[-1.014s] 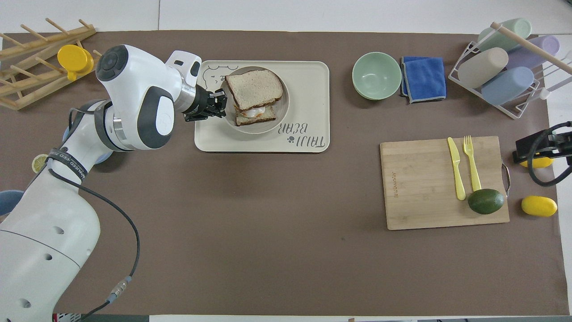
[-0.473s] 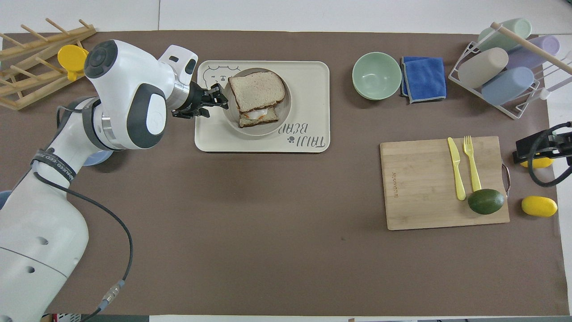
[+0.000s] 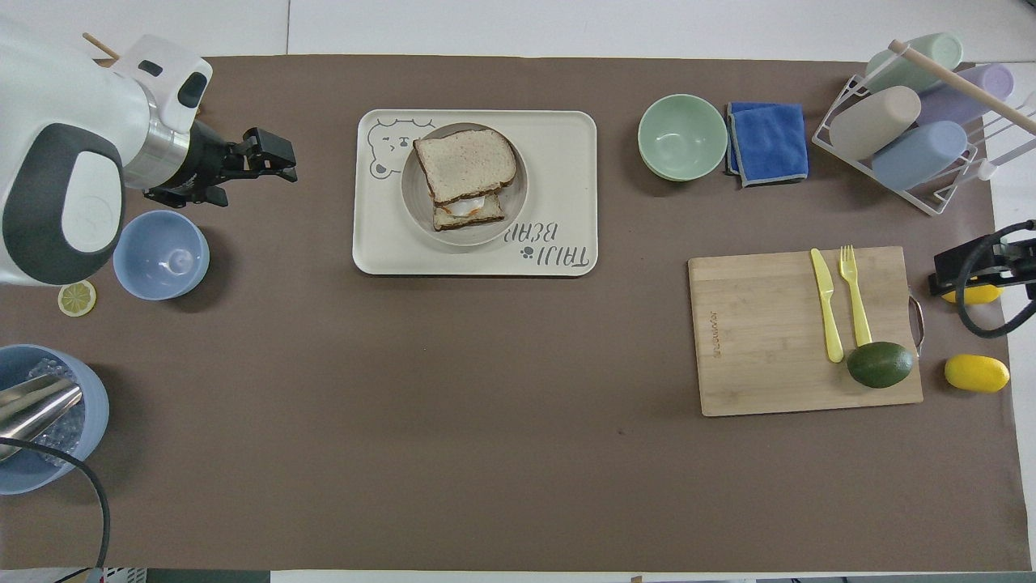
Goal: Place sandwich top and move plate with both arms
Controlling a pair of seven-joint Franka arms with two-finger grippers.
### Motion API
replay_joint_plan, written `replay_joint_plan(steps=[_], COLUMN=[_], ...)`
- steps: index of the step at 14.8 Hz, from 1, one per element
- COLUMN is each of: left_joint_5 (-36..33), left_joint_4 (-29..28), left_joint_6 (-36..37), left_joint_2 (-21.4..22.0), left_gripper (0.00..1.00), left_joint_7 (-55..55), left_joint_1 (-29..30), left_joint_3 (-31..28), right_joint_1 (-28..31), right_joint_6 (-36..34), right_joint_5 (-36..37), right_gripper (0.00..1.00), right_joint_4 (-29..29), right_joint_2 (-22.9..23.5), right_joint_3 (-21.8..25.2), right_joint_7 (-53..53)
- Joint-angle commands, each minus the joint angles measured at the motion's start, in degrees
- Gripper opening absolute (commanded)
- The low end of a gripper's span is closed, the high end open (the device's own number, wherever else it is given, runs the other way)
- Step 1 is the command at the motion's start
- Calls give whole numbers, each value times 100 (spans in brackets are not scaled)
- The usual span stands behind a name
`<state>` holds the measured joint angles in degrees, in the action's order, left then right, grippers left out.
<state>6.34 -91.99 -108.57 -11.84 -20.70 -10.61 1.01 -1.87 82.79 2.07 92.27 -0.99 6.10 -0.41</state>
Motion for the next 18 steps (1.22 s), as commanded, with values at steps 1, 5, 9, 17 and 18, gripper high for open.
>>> replay_joint_plan(steps=[1, 5, 9, 17, 18], left_joint_5=[-413, -546, -546, -528, -520], left_joint_4=[-231, -442, -1117, -733, -733], left_joint_6=[563, 1644, 1902, 1715, 1725], left_joint_2=[628, 1323, 1693, 1299, 1290], left_gripper=[100, 100, 100, 100, 100], left_joint_7=[57, 960, 936, 945, 945], left_joint_1=[111, 331, 358, 350, 341], left_joint_3=[13, 40, 197, 163, 163], right_joint_1=[46, 46, 46, 46, 46], right_joint_6=[-70, -70, -70, -70, -70], right_joint_5=[4, 12, 4, 4, 4], right_gripper=[100, 100, 100, 100, 100], right_joint_4=[37, 37, 37, 37, 37], right_joint_2=[-59, -59, -59, -59, -59], right_joint_3=[-21, -21, -21, -21, -30], right_joint_7=[-126, -126, -126, -126, -126])
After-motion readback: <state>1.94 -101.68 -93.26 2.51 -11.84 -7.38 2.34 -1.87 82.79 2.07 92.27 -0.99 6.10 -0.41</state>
